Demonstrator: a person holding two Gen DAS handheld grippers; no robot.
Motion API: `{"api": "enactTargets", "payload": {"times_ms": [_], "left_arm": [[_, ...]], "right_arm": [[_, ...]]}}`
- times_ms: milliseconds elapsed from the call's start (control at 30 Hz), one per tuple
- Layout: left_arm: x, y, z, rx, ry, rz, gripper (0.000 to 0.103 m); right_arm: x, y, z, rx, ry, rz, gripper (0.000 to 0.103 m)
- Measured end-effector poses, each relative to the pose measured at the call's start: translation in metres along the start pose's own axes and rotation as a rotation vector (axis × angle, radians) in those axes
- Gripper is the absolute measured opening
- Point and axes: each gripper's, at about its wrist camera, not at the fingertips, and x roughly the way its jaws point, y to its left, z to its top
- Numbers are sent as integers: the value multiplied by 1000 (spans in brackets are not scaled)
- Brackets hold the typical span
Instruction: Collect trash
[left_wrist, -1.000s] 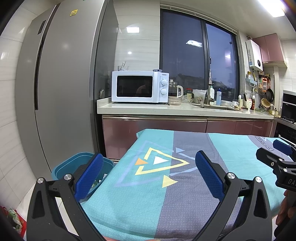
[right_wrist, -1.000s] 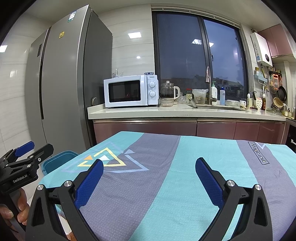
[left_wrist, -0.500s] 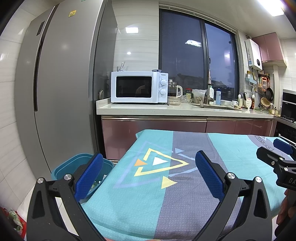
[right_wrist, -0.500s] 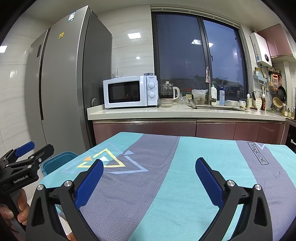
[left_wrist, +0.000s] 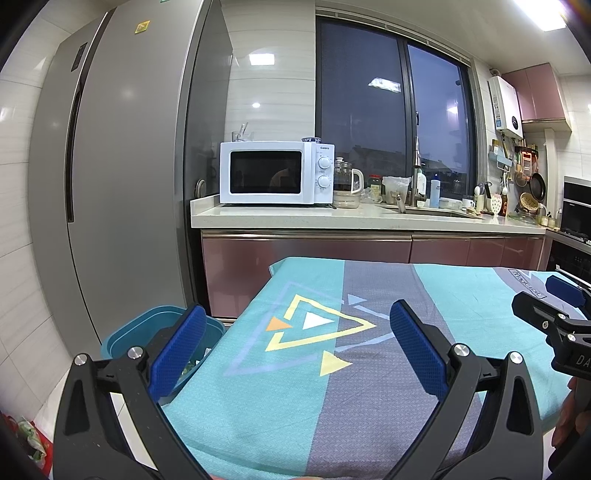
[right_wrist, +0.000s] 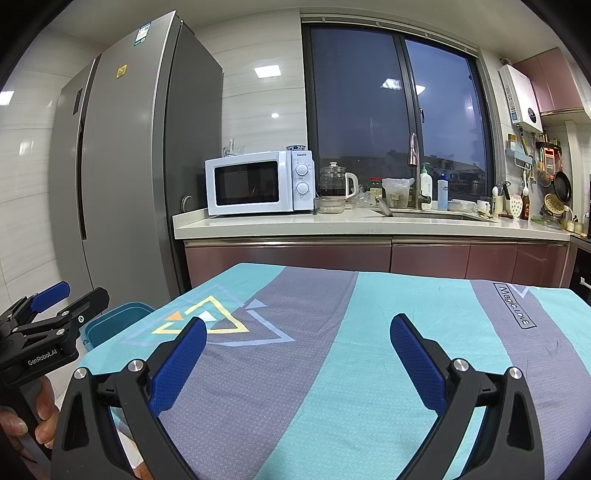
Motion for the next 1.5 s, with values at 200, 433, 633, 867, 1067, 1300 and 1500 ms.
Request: {"api": "enactTargets", "payload": {"times_ms": [200,433,633,867,1067,1300,1500], "left_arm": [[4,-1,2,4,4,-2,98],[11,-2,1,11,9,-5,98],[12,-2,3,10,13,-9,98],[18,-5,2,20,15,-14,98],[24,-9,3,27,22,-20,98],[44,-15,4,29,92,-67,98],[103,-31,14,28,231,-131,98]], "right_arm": [[-1,-1,1,2,2,-1,96],[-3,-4,1,6,6,-4,96],[1,-3,1,8,10,-7,96],[2,-4,0,16,12,-10,96],[4,-8,-1,26,13,-15,96],[10,-14,-2,43,22,-31,96],[26,-41,-3,74,101,-82,96]]}}
